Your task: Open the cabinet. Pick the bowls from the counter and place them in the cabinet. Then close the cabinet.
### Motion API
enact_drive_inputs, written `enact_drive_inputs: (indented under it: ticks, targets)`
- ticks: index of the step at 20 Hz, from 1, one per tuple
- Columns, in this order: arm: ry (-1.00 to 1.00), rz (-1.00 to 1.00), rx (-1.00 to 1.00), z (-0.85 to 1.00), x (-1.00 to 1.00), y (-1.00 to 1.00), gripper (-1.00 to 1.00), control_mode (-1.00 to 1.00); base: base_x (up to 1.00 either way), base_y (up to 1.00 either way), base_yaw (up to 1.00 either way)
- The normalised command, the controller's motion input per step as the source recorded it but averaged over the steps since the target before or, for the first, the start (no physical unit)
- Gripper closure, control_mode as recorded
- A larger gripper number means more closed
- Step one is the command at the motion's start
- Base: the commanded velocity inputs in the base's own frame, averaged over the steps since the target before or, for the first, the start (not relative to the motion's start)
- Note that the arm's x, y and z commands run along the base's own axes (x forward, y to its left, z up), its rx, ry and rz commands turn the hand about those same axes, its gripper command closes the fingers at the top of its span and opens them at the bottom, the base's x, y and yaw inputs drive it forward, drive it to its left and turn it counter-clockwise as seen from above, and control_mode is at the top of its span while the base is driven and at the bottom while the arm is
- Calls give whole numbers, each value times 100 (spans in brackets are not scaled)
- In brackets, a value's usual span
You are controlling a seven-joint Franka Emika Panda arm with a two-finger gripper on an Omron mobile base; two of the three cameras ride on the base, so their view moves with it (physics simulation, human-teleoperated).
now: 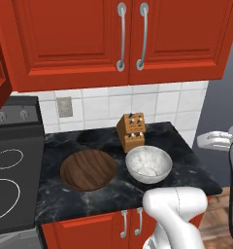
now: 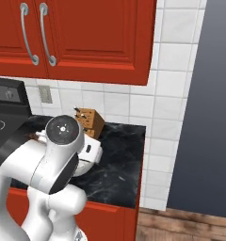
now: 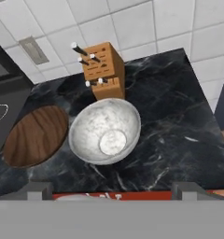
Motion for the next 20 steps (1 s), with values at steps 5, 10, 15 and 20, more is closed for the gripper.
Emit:
enact_drive_inputs:
  ticks: [5, 10, 15, 20]
  targets:
    - [13, 0, 0, -22, 6, 0, -100, -100, 0, 0, 0]
    - [1, 0, 1, -24, 1, 0, -100, -100, 0, 0, 0]
    - [0, 0, 1, -27, 0, 0, -100, -100, 0, 0, 0]
    - [0, 0, 0, -19, 7, 0, -100, -100, 0, 0, 0]
